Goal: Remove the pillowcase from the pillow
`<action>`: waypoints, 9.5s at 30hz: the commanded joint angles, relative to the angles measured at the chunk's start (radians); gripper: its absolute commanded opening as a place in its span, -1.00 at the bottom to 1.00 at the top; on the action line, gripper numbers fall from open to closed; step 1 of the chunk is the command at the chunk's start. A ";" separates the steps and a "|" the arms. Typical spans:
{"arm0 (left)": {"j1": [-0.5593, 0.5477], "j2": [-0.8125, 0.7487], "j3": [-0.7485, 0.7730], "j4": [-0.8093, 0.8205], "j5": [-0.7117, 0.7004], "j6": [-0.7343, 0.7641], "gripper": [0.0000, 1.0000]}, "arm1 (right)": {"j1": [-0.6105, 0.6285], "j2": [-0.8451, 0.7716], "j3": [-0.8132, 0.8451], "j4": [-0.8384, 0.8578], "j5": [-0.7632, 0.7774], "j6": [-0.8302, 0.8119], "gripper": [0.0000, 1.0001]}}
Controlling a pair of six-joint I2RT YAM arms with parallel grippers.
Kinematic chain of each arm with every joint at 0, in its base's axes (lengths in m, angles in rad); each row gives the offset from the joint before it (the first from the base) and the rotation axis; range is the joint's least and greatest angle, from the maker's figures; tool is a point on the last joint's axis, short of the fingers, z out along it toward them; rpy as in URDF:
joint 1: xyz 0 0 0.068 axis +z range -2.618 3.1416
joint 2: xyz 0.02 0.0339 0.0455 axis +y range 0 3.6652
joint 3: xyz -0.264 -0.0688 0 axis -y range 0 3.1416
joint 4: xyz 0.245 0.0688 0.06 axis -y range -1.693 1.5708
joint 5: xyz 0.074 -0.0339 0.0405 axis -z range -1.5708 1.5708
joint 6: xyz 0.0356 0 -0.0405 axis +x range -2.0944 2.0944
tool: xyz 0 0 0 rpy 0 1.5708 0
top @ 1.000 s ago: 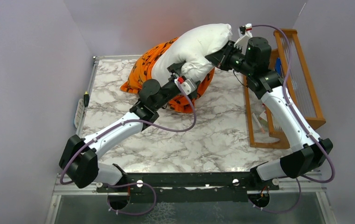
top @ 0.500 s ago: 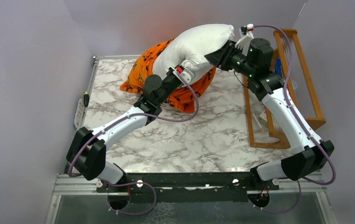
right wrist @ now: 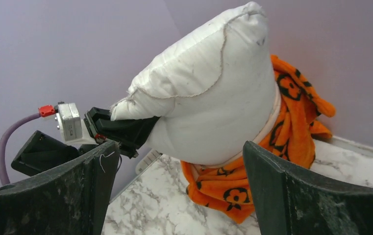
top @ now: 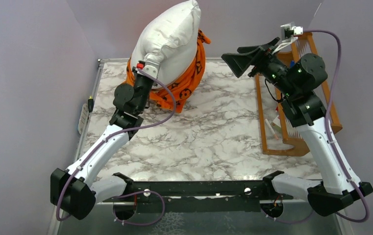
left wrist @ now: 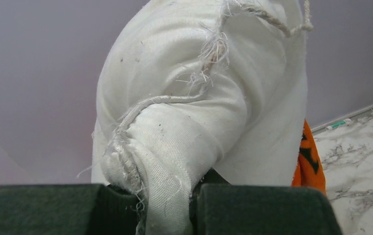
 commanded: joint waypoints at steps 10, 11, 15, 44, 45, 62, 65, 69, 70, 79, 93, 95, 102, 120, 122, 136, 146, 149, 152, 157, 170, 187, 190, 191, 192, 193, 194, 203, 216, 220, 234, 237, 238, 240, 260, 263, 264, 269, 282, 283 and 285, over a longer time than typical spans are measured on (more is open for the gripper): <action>0.041 -0.147 0.081 -0.168 -0.225 -0.065 -1.00 | -0.101 0.082 -0.301 0.380 -0.184 0.067 0.99; 0.042 -0.151 0.098 -0.196 -0.243 -0.069 -1.00 | -0.101 0.095 -0.348 0.463 -0.230 0.062 0.98; 0.063 -0.145 0.174 -0.311 -0.294 -0.082 -1.00 | -0.084 0.168 -0.426 0.613 -0.331 0.042 0.91; 0.129 -0.244 0.209 -0.552 -0.060 -0.097 -1.00 | 0.040 0.969 0.270 0.882 -0.197 0.113 0.85; 0.130 -0.246 0.209 -0.554 -0.051 -0.096 -1.00 | 0.048 0.991 0.292 0.883 -0.203 0.113 0.85; 0.177 -0.229 0.188 -0.507 -0.016 -0.117 -1.00 | 0.104 1.129 0.368 0.850 -0.327 0.129 -0.98; 0.191 -0.226 0.204 -0.460 0.013 -0.162 -1.00 | 0.109 1.137 0.342 0.819 -0.312 0.108 -0.99; 0.193 -0.197 0.293 -0.404 0.065 -0.220 -1.00 | 0.115 1.142 0.299 0.703 -0.195 0.068 -0.99; 0.192 -0.182 0.349 -0.405 0.078 -0.237 -1.00 | 0.117 1.151 0.295 0.673 -0.157 0.063 -0.99; 0.209 -0.090 0.635 -0.349 0.249 -0.413 -1.00 | 0.199 1.303 0.484 0.366 0.014 0.027 -0.99; 0.209 0.073 0.916 -0.353 0.287 -0.433 -1.00 | 0.255 1.348 0.667 0.162 0.083 -0.008 -0.97; 0.209 0.098 0.903 -0.338 0.264 -0.416 -1.00 | 0.251 1.281 0.626 0.178 0.072 -0.072 -0.64; 0.209 0.242 0.978 -0.288 0.090 -0.358 -1.00 | 0.225 0.934 0.373 0.266 0.247 -0.281 0.94; 0.206 0.476 1.284 -0.173 0.019 -0.368 -1.00 | 0.437 0.417 -0.263 0.546 0.292 -0.277 1.00; 0.202 0.494 1.316 -0.174 0.026 -0.397 -1.00 | 0.440 0.441 -0.254 0.543 0.278 -0.283 1.00; 0.158 0.550 1.411 -0.176 0.019 -0.378 -1.00 | 0.514 0.685 -0.066 0.565 0.279 -0.281 0.77; 0.156 0.560 1.412 -0.175 0.002 -0.342 -1.00 | 0.580 0.704 -0.030 0.582 0.247 -0.225 0.59; 0.156 0.564 1.413 -0.174 0.001 -0.344 -1.00 | 0.599 0.742 0.028 0.543 0.276 -0.222 0.48; 0.153 0.563 1.413 -0.175 0.000 -0.339 -1.00 | 0.610 0.771 0.079 0.506 0.290 -0.208 0.32; 0.150 0.557 1.415 -0.175 -0.006 -0.329 -1.00 | 0.631 0.800 0.130 0.466 0.355 -0.193 0.01; 0.146 0.491 1.368 -0.176 -0.021 -0.344 -1.00 | 0.636 0.927 0.238 0.272 0.432 -0.044 -0.99; 0.147 0.591 1.545 -0.171 -0.067 -0.337 -1.00 | 0.763 1.030 -0.119 0.315 0.444 -0.024 -0.99; 0.147 0.571 1.545 -0.164 -0.087 -0.303 -1.00 | 0.764 1.037 -0.153 0.318 0.446 -0.015 -0.99; 0.147 0.561 1.542 -0.159 -0.096 -0.298 -1.00 | 0.763 1.038 -0.161 0.318 0.445 -0.014 -0.99; 0.148 0.549 1.535 -0.153 -0.099 -0.293 -1.00 | 0.764 1.043 -0.166 0.322 0.444 -0.010 -0.99; 0.147 0.539 1.526 -0.147 -0.098 -0.292 -1.00 | 0.764 1.052 -0.168 0.322 0.442 -0.008 -0.99; 0.147 0.531 1.522 -0.143 -0.095 -0.291 -1.00 | 0.764 1.065 -0.164 0.318 0.438 -0.006 -0.99; 0.147 0.481 1.514 -0.134 -0.104 -0.256 -1.00 | 0.764 1.133 -0.118 0.268 0.430 0.002 -0.99; 0.148 0.398 1.413 -0.098 -0.117 -0.225 -1.00 | 0.764 0.979 -0.173 0.245 0.524 -0.073 0.38; 0.148 0.411 1.386 -0.090 -0.114 -0.225 -1.00 | 0.763 0.807 -0.201 0.228 0.576 -0.129 0.66; 0.147 0.439 1.285 -0.090 -0.091 -0.313 -1.00 | 0.765 0.297 -0.337 0.545 0.471 -0.491 0.73; 0.147 0.447 1.265 -0.091 -0.075 -0.360 -1.00 | 0.765 0.376 -0.226 0.553 0.496 -0.618 0.80; 0.147 0.451 1.263 -0.092 -0.070 -0.368 -1.00 | 0.764 0.415 -0.189 0.561 0.499 -0.651 0.81; 0.147 0.460 1.260 -0.093 -0.057 -0.414 -1.00 | 0.764 0.493 -0.112 0.567 0.498 -0.704 0.81; 0.147 0.429 1.188 -0.112 0.024 -0.520 -1.00 | 0.763 0.639 -0.011 0.941 0.567 -1.085 0.82; 0.147 0.430 1.183 -0.112 0.029 -0.535 -1.00 | 0.760 0.660 0.036 0.891 0.555 -1.084 0.82; 0.147 0.431 1.183 -0.111 0.033 -0.544 -1.00 | 0.758 0.682 0.057 0.869 0.549 -1.083 0.82; 0.147 0.429 1.187 -0.112 0.060 -0.585 -1.00 | 0.735 0.750 0.099 0.818 0.504 -1.017 0.83; 0.147 0.415 1.215 -0.111 0.076 -0.613 -1.00 | 0.695 0.924 0.115 0.692 0.433 -0.825 0.83; 0.147 0.415 1.218 -0.111 0.076 -0.612 -1.00 | 0.695 0.936 0.112 0.683 0.429 -0.811 0.83; 0.147 0.415 1.226 -0.112 0.076 -0.611 -1.00 | 0.695 0.954 0.105 0.666 0.419 -0.787 0.83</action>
